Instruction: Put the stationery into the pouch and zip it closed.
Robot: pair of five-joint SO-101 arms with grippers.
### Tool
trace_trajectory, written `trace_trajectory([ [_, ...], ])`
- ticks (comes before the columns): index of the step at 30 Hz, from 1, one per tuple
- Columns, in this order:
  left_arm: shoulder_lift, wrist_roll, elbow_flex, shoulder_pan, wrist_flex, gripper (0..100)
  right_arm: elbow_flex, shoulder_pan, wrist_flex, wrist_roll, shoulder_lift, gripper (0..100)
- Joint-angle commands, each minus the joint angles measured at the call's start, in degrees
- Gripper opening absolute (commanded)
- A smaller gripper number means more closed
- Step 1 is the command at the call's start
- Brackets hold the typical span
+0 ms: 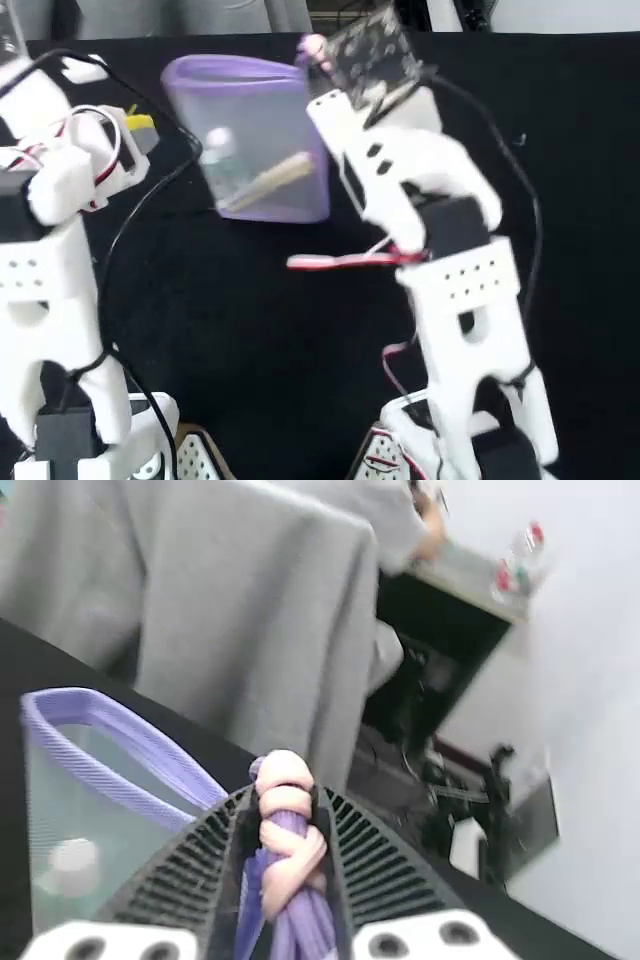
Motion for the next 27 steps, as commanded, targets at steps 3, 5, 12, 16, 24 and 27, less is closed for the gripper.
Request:
trace_trajectory([
  [3, -1.8, 1.0, 15.4, 6.5, -7.6, 21, -18.0, 1.2, 13.2, 6.9, 7.9, 1.1],
  [5, -1.9, 1.0, 20.0, 8.2, -10.5, 21, -23.9, -0.3, 19.9, 10.4, 10.2, 1.1],
  [12, -1.9, 0.7, 29.4, 9.0, -16.6, 21, -41.2, -4.4, 38.8, 12.6, 13.6, 1.1],
  [16, -1.9, 0.6, 29.7, 9.0, -16.4, 21, -46.3, -8.9, 45.1, 12.6, 13.7, 1.1],
  [24, -1.9, 0.5, 29.5, 5.8, -17.4, 21, -48.4, -14.9, 50.8, 16.1, 13.6, 1.1],
  [27, -1.8, 0.5, 30.0, 0.0, -21.8, 21, -49.5, -14.9, 52.7, 17.9, 13.6, 1.1],
])
